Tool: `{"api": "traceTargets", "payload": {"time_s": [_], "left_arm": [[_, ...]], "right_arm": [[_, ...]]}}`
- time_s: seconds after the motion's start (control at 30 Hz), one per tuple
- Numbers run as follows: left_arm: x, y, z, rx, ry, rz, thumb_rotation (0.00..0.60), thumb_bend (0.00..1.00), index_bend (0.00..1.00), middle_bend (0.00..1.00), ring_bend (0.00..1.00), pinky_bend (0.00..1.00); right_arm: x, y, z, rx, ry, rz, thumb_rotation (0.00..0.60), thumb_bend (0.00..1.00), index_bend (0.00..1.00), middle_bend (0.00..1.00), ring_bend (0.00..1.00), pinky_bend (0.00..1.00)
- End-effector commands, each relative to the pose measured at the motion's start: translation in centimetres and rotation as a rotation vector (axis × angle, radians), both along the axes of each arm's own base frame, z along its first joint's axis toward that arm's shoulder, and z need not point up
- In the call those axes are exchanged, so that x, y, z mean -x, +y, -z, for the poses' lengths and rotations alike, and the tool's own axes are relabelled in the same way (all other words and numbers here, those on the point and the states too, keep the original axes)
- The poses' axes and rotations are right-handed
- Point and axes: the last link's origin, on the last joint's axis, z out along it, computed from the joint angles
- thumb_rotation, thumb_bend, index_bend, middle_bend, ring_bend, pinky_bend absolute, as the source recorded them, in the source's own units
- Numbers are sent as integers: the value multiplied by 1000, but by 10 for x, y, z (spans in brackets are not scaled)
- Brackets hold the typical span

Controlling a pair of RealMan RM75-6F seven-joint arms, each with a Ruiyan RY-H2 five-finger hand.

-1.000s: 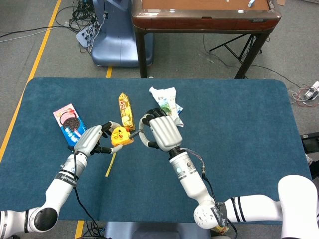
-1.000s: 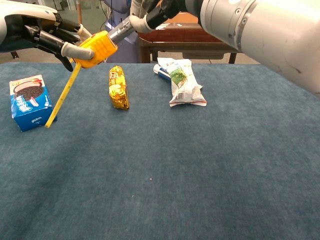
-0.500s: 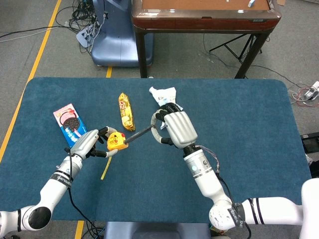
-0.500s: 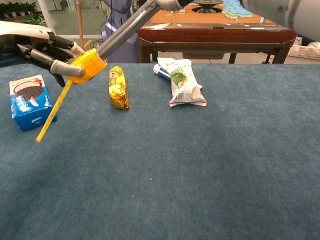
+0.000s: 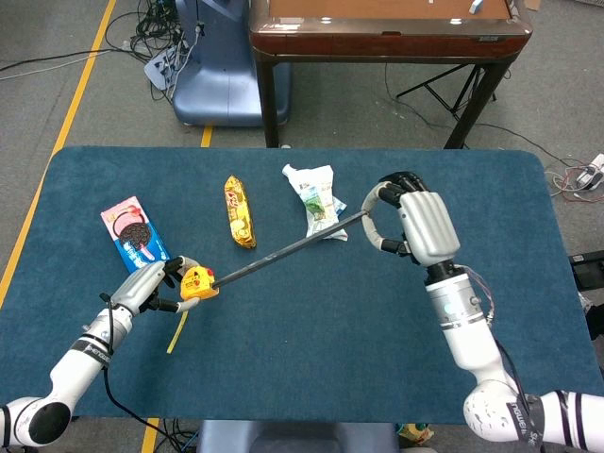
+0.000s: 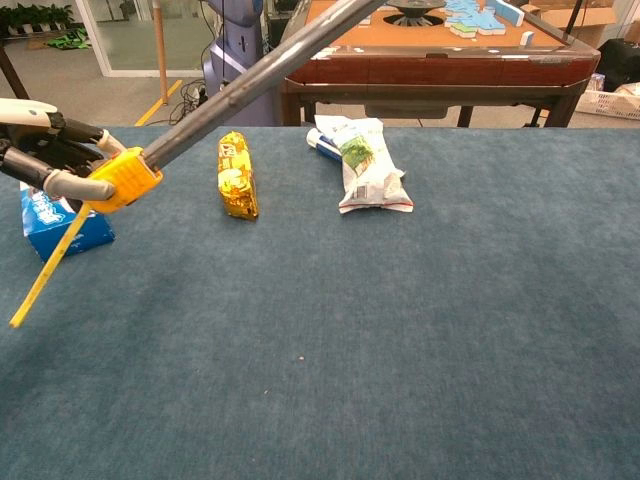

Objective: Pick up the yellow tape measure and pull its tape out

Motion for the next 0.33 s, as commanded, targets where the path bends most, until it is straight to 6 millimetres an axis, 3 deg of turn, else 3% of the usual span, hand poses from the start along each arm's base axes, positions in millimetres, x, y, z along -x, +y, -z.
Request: {"api": "traceTargets", "payload": {"time_s": [0.03,0.33], "left_arm": [[10,-4,-1,5,12,-8,600,245,455,473,343,357],[20,-8,0,16,4,-31,600,244,455,473,343,357]], "right_arm": [[16,4,-18,13,-19,28,600,671,587,461,252,159],[32,6,-32,13,-37,48,600,672,589,463,252,159]]}}
